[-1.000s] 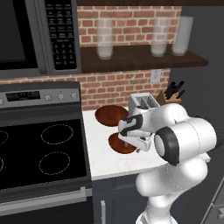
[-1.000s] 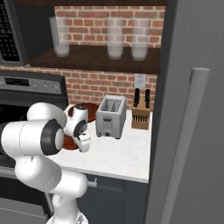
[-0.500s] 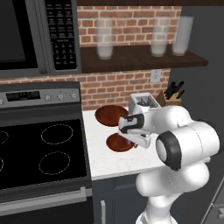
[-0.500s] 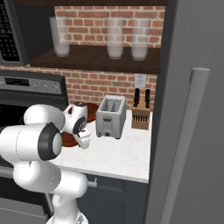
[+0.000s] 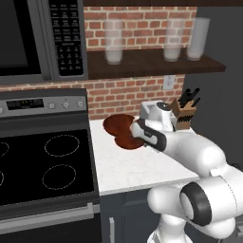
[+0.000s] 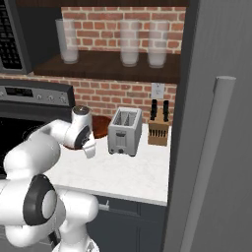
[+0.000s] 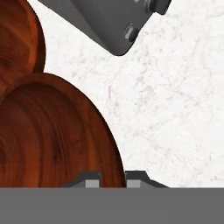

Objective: Pick up the bowls on the counter and stack them on top of one another in the open cabinet. Place the smaller bowl on top of the larger bowl.

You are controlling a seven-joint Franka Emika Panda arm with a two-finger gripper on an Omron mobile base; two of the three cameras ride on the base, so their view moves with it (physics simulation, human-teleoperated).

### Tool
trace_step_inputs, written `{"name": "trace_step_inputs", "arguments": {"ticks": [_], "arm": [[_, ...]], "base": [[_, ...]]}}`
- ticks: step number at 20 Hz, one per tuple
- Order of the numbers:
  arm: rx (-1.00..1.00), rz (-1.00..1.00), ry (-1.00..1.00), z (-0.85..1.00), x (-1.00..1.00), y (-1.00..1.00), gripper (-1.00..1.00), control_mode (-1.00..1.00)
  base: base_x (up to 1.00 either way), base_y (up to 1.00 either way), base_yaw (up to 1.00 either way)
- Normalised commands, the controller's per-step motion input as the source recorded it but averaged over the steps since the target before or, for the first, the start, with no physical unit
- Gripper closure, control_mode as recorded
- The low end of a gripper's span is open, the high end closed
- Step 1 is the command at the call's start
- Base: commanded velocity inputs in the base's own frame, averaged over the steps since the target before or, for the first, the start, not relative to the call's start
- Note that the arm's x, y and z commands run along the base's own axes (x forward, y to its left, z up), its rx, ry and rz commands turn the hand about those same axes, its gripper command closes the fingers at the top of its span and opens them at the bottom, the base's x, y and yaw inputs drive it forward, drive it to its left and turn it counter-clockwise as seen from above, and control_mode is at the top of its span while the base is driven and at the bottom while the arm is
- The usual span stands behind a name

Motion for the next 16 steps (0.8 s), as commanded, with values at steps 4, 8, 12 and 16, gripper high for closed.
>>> {"name": "trace_step_inputs", "arguments": {"ticks": [4,8,12,16], "arm": [[0.04,-0.22,-0.36,0.84,-0.10,0.35,1.00,-1.00],[0.00,-0.27,-0.28,0.67,0.05,0.29,1.00,-1.00],[0.00,-0.20,-0.03,0.15,0.45,0.03,1.00,-1.00],[0.00,-0.03,0.07,0.00,0.62,0.00,1.00,-1.00]], "base": [[0.00,0.00,0.00],[0.00,0.00,0.00],[0.00,0.00,0.00],[0.00,0.00,0.00]]}}
